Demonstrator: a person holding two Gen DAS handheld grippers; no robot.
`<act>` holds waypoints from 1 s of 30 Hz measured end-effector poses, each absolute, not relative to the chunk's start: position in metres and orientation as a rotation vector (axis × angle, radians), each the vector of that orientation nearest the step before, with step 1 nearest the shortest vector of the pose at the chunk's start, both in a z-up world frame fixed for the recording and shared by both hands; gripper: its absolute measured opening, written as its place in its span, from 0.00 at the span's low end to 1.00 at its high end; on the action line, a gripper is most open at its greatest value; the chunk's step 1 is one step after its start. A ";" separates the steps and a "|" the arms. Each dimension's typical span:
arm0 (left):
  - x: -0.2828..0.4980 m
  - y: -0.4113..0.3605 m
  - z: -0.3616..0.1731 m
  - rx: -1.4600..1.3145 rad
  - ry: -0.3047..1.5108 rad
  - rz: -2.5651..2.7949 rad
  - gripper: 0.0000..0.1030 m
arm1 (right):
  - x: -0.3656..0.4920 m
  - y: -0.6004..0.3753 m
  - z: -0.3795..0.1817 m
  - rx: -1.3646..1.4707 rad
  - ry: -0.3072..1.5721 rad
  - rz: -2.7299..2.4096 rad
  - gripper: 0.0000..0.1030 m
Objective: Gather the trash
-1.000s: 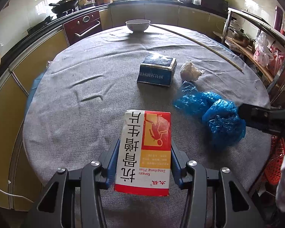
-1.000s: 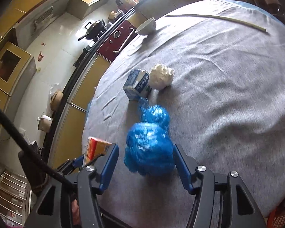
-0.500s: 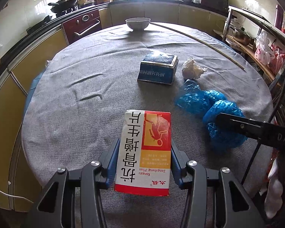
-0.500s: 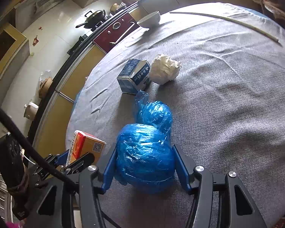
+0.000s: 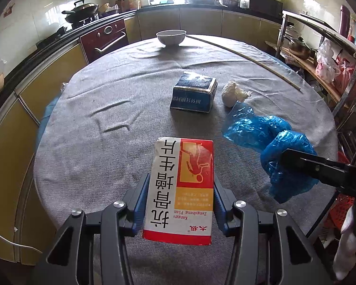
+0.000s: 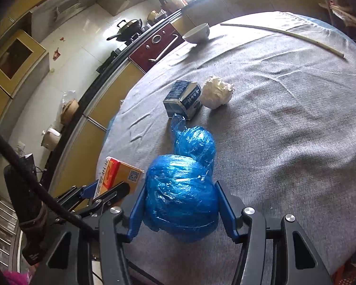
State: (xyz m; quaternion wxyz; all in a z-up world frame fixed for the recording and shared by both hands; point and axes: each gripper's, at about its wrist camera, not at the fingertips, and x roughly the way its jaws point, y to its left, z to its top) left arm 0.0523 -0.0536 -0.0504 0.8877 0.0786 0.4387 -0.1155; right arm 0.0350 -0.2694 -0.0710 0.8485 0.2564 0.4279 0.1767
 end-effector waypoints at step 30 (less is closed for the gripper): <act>0.023 -0.117 -0.021 0.301 0.843 -0.324 0.49 | -0.021 -0.339 -0.053 0.662 0.809 0.327 0.57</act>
